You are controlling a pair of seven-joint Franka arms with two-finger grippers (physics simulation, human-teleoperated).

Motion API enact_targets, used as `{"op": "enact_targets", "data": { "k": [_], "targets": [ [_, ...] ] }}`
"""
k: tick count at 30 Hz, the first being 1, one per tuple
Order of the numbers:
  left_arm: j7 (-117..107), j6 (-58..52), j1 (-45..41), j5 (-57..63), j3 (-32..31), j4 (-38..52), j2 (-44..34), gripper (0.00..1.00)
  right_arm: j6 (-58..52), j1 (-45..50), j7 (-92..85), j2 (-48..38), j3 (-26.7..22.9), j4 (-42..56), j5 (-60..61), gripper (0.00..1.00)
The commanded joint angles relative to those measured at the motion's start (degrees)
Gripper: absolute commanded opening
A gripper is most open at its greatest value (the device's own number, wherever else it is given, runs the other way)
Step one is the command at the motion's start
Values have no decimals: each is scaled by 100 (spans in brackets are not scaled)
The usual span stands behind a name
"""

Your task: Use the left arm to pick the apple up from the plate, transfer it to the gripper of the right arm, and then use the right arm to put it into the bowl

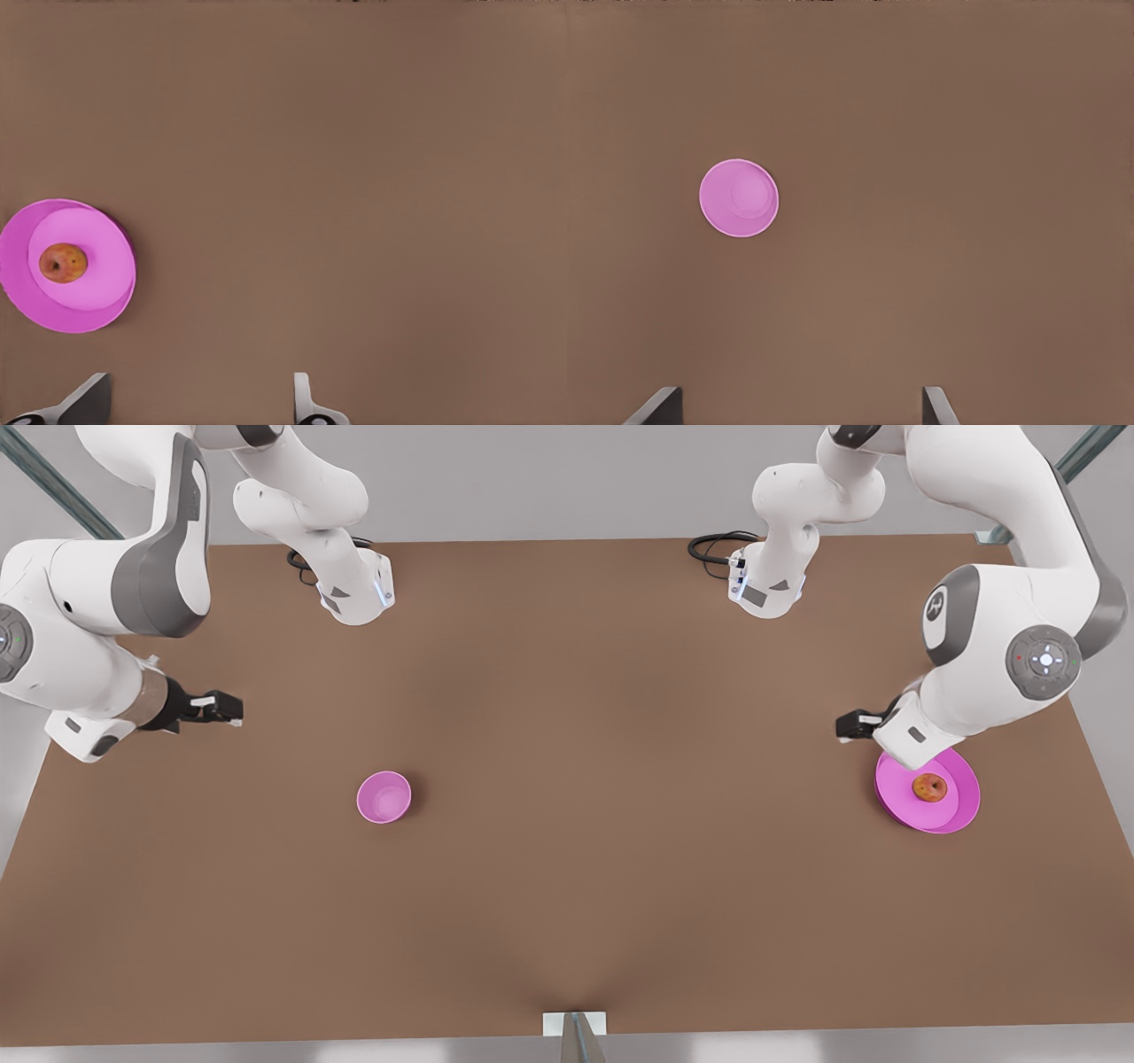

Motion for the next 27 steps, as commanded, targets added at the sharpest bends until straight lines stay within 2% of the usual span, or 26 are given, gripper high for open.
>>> {"op": "enact_targets", "data": {
  "k": [1, 4, 7, 9, 11, 13, 17, 21, 27],
  "targets": [
    [503, 312, -16, 87, 17, -17, -10, 100, 214, -19, -304, -6, -3, -4, 3, 100],
    [757, 470, 414, 70, 35, 1, 411, 100, 205, -28, -304, 3, 6, -4, 12, 100],
    [2586, 1691, 1434, 114, 53, -8, 1325, 100, 205, -19, -304, 12, -3, -22, 12, 100],
    [3227, 2096, 1733, 114, 105, -34, 1572, 100, 205, -19, -304, 12, 6, -48, 12, 100],
    [3728, 2692, 1777, 70, 535, -359, 1651, 100, 205, -19, -304, 12, 6, -57, 12, 100],
    [3764, 3159, 1856, 61, 650, -491, 1897, 100, 205, -19, -304, 12, 6, -83, 3, 100],
    [3764, 4188, 1961, 70, 905, -1422, 1906, 100, 205, -19, -304, 21, 6, -144, 12, 100],
    [3764, 4355, 1979, 70, 1002, -1845, 1985, 100, 205, -10, -304, 21, 6, -215, 3, 100],
    [3764, 4443, 2155, 70, 1011, -1994, 2222, 100, 214, -10, -340, 12, 15, -294, 3, 100]
  ]
}}
